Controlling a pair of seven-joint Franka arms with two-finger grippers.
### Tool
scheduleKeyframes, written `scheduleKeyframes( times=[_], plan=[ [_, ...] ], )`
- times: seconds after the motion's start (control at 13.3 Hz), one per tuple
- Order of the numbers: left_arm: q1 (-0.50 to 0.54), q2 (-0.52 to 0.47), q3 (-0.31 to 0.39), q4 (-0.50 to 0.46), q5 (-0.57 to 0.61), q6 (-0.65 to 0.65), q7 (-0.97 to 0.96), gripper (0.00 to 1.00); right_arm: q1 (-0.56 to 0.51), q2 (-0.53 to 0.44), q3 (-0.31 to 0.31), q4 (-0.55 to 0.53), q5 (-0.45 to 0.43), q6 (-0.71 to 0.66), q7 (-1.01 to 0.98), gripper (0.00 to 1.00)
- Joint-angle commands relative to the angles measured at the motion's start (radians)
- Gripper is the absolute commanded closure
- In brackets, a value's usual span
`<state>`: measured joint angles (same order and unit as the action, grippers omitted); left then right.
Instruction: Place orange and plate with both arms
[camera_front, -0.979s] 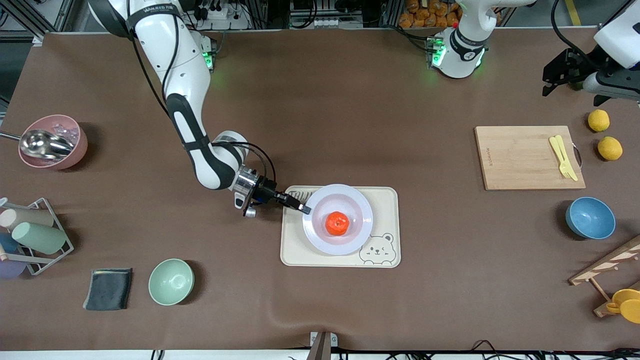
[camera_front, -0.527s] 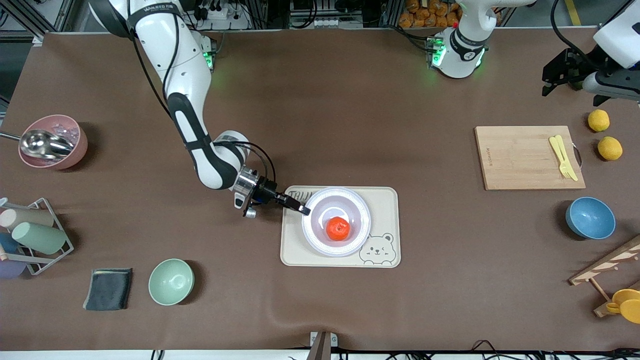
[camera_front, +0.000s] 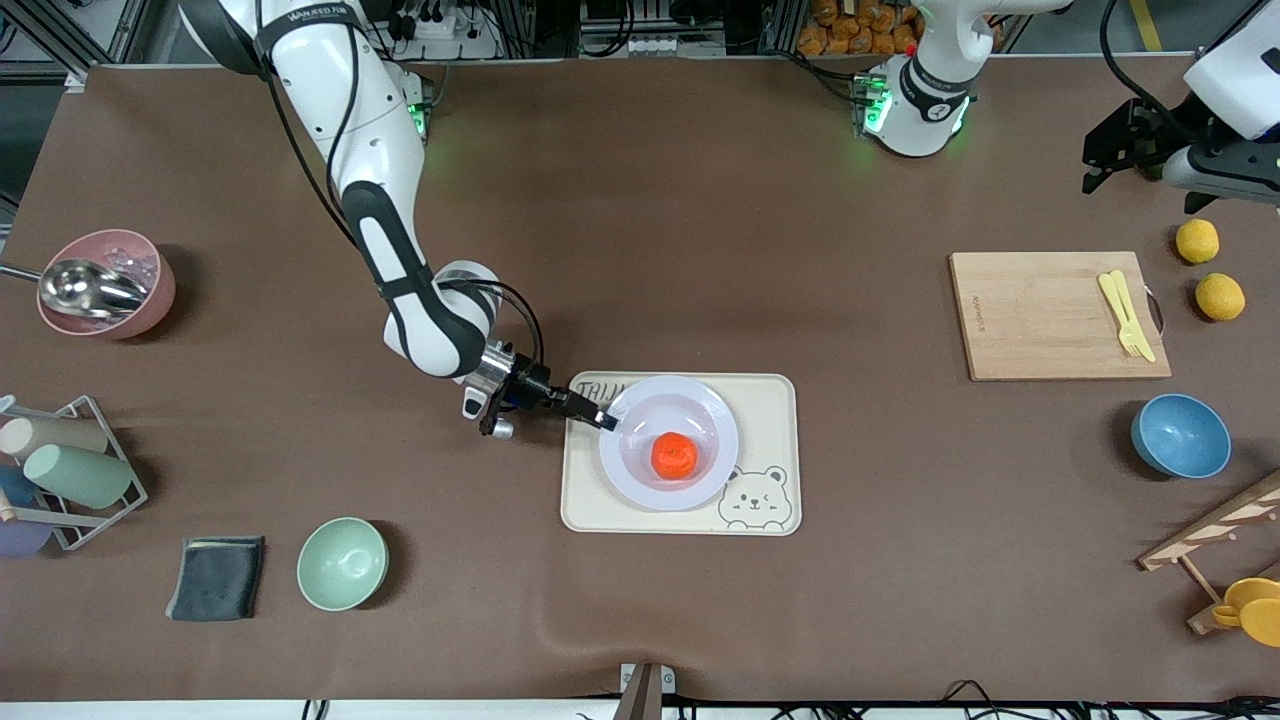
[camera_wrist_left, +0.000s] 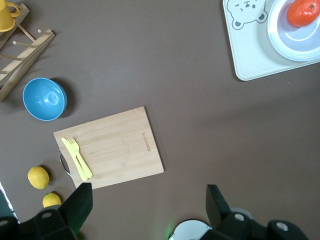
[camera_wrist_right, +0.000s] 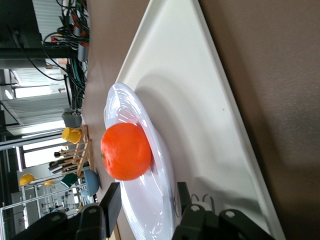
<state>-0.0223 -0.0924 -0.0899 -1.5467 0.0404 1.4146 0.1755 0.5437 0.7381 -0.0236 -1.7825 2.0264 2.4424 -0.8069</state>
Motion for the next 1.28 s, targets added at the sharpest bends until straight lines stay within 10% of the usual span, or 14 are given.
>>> scheduleKeyframes(
  times=[0.0, 0.75, 1.21],
  plan=[
    [0.015, 0.006, -0.001, 0.014, -0.025, -0.006, -0.002, 0.00, -0.007, -0.009, 0.002, 0.018, -0.130, 0.038, 0.128, 0.47],
    [0.015, 0.017, -0.001, 0.016, -0.027, -0.005, -0.002, 0.00, -0.040, -0.095, -0.022, 0.092, -0.915, -0.004, 0.854, 0.37],
    [0.009, 0.016, -0.001, 0.023, -0.022, -0.005, -0.002, 0.00, -0.094, -0.140, -0.189, 0.188, -1.112, -0.376, 0.896, 0.30]
  ],
)
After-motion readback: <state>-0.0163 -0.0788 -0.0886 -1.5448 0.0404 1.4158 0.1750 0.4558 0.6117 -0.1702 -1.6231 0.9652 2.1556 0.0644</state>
